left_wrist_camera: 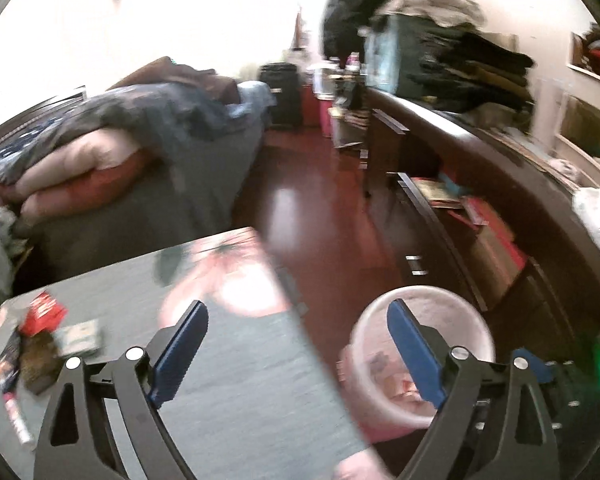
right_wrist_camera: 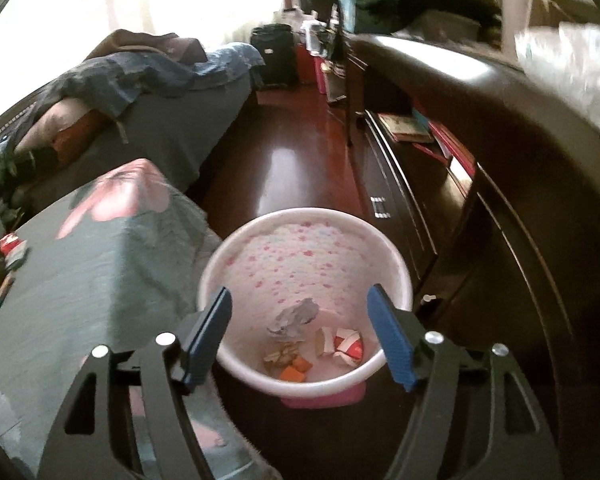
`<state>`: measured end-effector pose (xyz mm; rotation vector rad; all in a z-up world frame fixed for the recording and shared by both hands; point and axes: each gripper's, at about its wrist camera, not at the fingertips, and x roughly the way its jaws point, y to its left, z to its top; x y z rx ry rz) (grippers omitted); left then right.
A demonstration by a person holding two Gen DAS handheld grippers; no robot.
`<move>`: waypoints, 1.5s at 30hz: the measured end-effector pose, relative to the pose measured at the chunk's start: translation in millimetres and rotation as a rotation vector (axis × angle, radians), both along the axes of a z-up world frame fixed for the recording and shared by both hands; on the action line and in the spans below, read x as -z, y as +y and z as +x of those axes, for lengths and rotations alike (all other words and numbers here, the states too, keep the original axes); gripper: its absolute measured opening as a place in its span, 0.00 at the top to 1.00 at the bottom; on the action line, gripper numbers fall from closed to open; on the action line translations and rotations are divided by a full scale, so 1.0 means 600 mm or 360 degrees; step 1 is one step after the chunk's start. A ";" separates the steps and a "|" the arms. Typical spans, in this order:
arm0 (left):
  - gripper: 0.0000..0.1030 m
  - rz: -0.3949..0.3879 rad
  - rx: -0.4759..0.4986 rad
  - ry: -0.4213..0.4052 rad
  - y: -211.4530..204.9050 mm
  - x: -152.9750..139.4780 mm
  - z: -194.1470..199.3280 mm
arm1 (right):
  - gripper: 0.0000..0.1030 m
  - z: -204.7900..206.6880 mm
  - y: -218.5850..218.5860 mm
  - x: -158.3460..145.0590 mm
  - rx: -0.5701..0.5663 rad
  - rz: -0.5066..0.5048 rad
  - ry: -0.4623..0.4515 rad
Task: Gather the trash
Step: 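Carry toy and box to the wastebasket and open both tools to drop them, then grasp the pink-capped glue stick with the left tool while the right tool grasps the colorful tube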
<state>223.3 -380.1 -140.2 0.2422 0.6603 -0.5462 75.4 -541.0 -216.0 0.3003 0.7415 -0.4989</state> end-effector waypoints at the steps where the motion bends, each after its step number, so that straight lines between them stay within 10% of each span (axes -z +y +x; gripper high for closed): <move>1: 0.11 0.0013 -0.0051 -0.0004 0.022 0.002 0.004 | 0.27 -0.001 0.011 -0.008 -0.0020 -0.0005 -0.0005; 24: 0.12 -0.0010 -0.1194 0.0327 0.490 0.109 0.105 | 0.23 0.081 0.330 -0.092 -0.0691 -0.0071 -0.0009; 34: 0.45 -0.0070 -0.1187 0.0442 0.522 0.137 0.134 | 0.23 0.151 0.426 -0.101 -0.0841 -0.0048 0.0012; 37: 0.79 0.0002 -0.1175 0.0415 0.527 0.136 0.137 | 0.23 0.185 0.450 -0.089 -0.0882 0.0007 0.0041; 45: 0.79 -0.0107 -0.1103 0.0494 0.583 0.124 0.128 | 0.10 0.298 0.518 -0.036 -0.1154 0.0077 0.0113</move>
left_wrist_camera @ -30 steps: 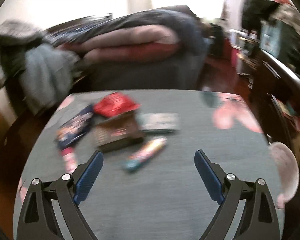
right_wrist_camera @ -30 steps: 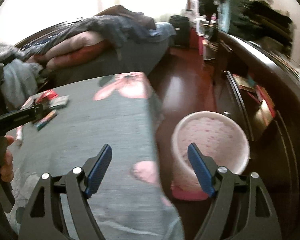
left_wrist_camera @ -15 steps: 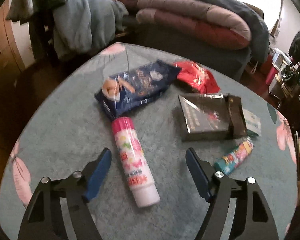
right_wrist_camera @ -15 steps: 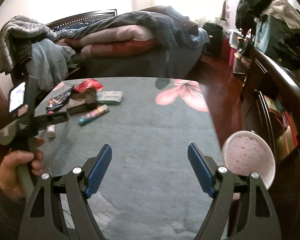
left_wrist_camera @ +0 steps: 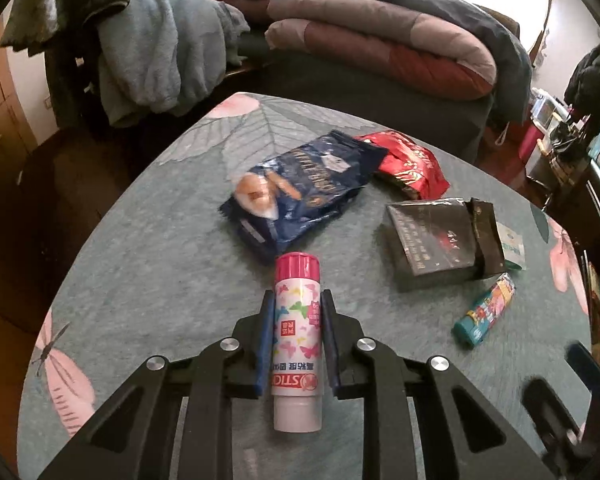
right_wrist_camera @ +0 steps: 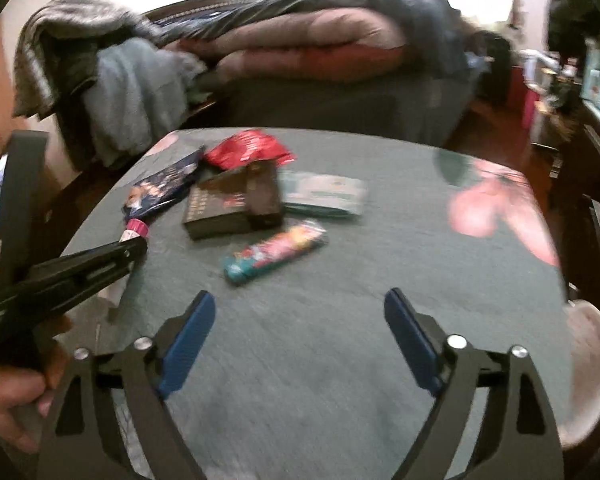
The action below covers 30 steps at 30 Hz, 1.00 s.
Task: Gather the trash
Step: 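Grasp the pink-capped glue stick with the left tool while the right tool grasps the colorful tube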
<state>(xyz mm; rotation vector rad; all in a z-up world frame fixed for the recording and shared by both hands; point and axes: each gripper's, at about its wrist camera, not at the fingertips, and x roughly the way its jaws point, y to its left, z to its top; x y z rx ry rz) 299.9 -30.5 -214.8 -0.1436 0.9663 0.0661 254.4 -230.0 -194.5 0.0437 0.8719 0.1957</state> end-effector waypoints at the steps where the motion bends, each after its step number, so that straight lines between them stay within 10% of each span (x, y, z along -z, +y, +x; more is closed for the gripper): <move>1: 0.79 -0.0010 0.0000 0.0000 0.007 -0.001 -0.003 | 0.09 0.014 0.006 0.007 -0.0055 0.0010 0.0007; 15: 0.78 -0.0082 0.0007 -0.0034 0.048 -0.016 -0.017 | 0.04 0.093 0.049 0.054 -0.0359 -0.0183 0.0075; 20: 0.78 -0.0088 0.0008 -0.0038 0.049 -0.018 -0.018 | 0.20 0.094 0.059 0.050 -0.0416 -0.0187 0.0040; 30: 0.78 -0.0067 0.0030 -0.0084 0.037 -0.039 -0.031 | 0.21 0.035 0.021 0.031 -0.0306 -0.0088 0.0024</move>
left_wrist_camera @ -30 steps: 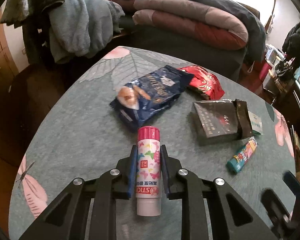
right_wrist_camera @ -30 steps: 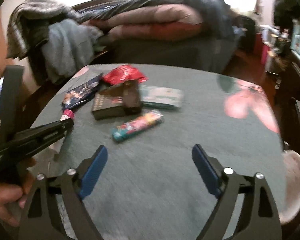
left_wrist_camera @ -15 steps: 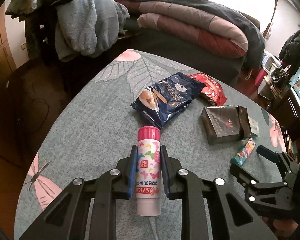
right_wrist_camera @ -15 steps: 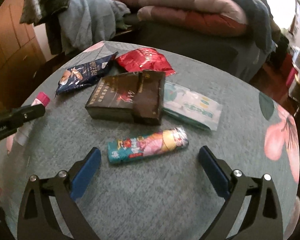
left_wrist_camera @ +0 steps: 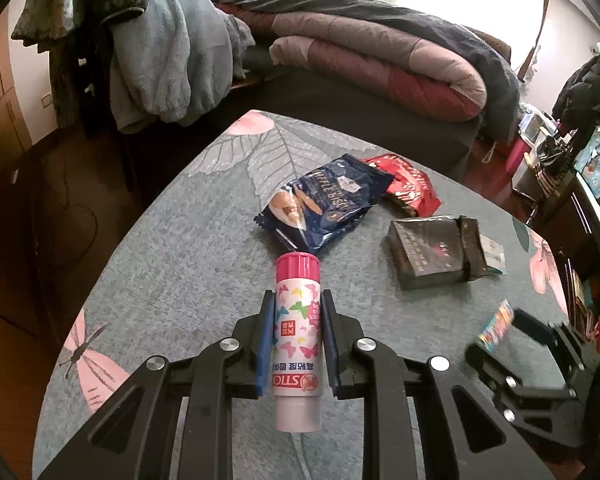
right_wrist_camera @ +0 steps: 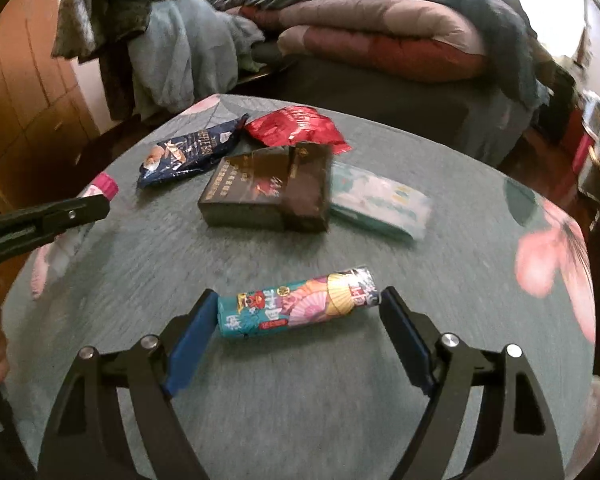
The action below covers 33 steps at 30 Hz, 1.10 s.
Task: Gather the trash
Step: 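Grasp the pink-capped glue stick with the left tool while the right tool grasps the colorful tube, then carry glue stick and tube over the pink wastebasket and open both tools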
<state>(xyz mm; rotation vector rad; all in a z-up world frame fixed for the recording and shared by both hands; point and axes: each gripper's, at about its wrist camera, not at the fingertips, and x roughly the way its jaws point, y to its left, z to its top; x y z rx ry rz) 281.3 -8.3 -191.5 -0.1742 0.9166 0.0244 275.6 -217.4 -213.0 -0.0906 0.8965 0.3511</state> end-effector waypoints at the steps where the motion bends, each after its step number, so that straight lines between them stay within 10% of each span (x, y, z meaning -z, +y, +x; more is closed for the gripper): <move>1: 0.78 0.0002 0.0008 -0.0004 -0.004 -0.002 -0.002 | 0.21 -0.011 -0.007 -0.004 0.0027 0.0007 0.0003; 33: 0.79 0.0017 0.0757 -0.0130 -0.338 -0.066 -0.100 | 0.20 -0.336 -0.308 -0.067 0.0821 0.0340 -0.0149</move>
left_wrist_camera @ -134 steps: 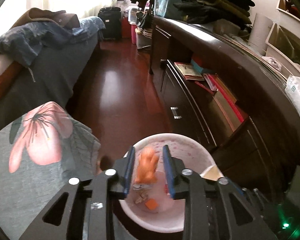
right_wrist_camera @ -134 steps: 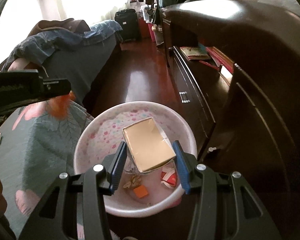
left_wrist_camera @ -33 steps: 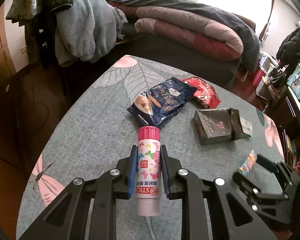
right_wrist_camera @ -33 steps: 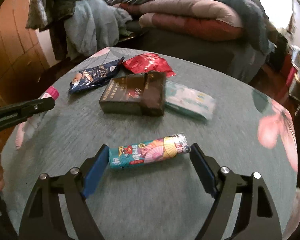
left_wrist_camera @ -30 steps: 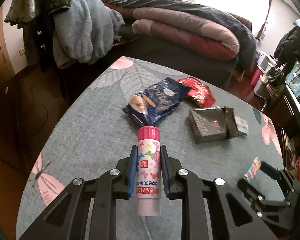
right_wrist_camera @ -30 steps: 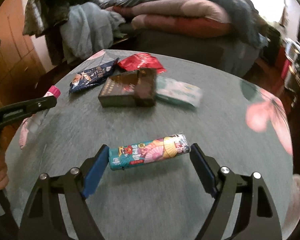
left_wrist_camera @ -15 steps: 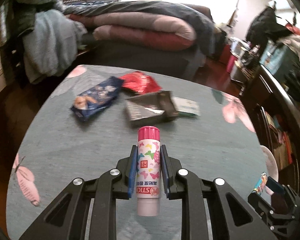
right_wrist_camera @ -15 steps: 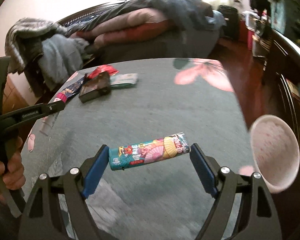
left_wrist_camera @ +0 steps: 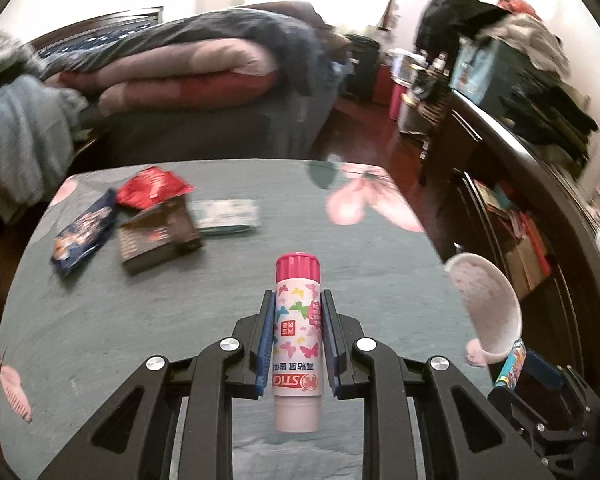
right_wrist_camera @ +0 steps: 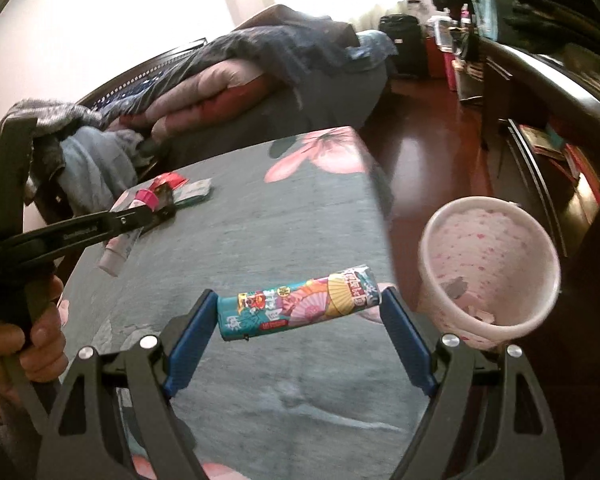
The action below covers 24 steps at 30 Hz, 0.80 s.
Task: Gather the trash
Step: 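Carry glue stick and tube over the pink wastebasket and open both tools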
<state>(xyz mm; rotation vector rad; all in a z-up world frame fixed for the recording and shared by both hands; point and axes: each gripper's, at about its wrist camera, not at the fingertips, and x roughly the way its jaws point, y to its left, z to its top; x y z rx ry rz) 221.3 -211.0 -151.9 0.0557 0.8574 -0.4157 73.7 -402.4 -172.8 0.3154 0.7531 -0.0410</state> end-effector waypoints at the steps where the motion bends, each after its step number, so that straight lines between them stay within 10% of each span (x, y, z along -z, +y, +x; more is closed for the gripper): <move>1: 0.79 -0.0003 0.0022 -0.0002 -0.008 -0.002 -0.001 | 0.20 -0.007 -0.011 -0.001 0.0023 0.0003 -0.0010; 24: 0.79 0.0045 0.0499 -0.0092 -0.298 -0.011 -0.011 | 0.20 -0.078 -0.217 0.039 0.0502 0.0008 -0.0023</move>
